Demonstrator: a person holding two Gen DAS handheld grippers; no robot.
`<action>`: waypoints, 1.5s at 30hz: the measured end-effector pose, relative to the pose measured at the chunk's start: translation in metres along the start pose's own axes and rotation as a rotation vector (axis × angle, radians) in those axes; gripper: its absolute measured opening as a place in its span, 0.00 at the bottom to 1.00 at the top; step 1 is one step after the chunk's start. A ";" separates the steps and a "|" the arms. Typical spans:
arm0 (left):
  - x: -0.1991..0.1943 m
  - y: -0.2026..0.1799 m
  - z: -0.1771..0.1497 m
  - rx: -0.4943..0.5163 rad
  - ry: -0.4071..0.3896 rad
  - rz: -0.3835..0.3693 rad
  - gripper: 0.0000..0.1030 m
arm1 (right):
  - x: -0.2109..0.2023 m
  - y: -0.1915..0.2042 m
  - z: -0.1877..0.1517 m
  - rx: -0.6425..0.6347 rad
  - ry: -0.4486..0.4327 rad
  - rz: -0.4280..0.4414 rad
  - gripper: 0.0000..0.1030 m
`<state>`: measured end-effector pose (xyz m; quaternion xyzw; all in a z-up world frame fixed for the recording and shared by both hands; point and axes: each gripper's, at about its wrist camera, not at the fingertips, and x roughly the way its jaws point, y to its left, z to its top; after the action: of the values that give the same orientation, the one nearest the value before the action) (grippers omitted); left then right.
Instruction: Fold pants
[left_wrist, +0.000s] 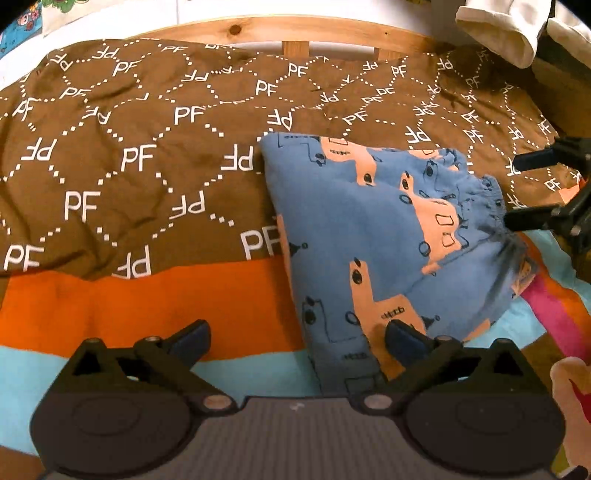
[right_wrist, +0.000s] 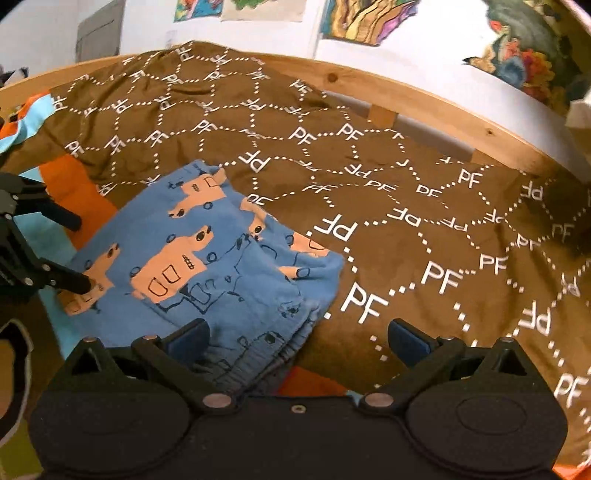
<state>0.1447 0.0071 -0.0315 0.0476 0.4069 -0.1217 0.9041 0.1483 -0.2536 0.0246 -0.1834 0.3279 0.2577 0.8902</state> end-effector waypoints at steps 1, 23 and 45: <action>-0.001 -0.001 0.000 -0.001 0.000 0.000 1.00 | 0.000 -0.002 0.006 0.003 0.030 0.013 0.99; 0.003 -0.009 -0.005 -0.088 0.025 -0.065 1.00 | 0.034 -0.050 0.019 0.319 0.097 0.295 0.99; -0.001 -0.002 -0.017 -0.152 -0.007 -0.133 1.00 | 0.072 -0.073 0.022 0.419 0.133 0.392 0.89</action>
<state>0.1317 0.0078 -0.0420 -0.0488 0.4143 -0.1503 0.8963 0.2479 -0.2769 0.0032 0.0549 0.4606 0.3391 0.8184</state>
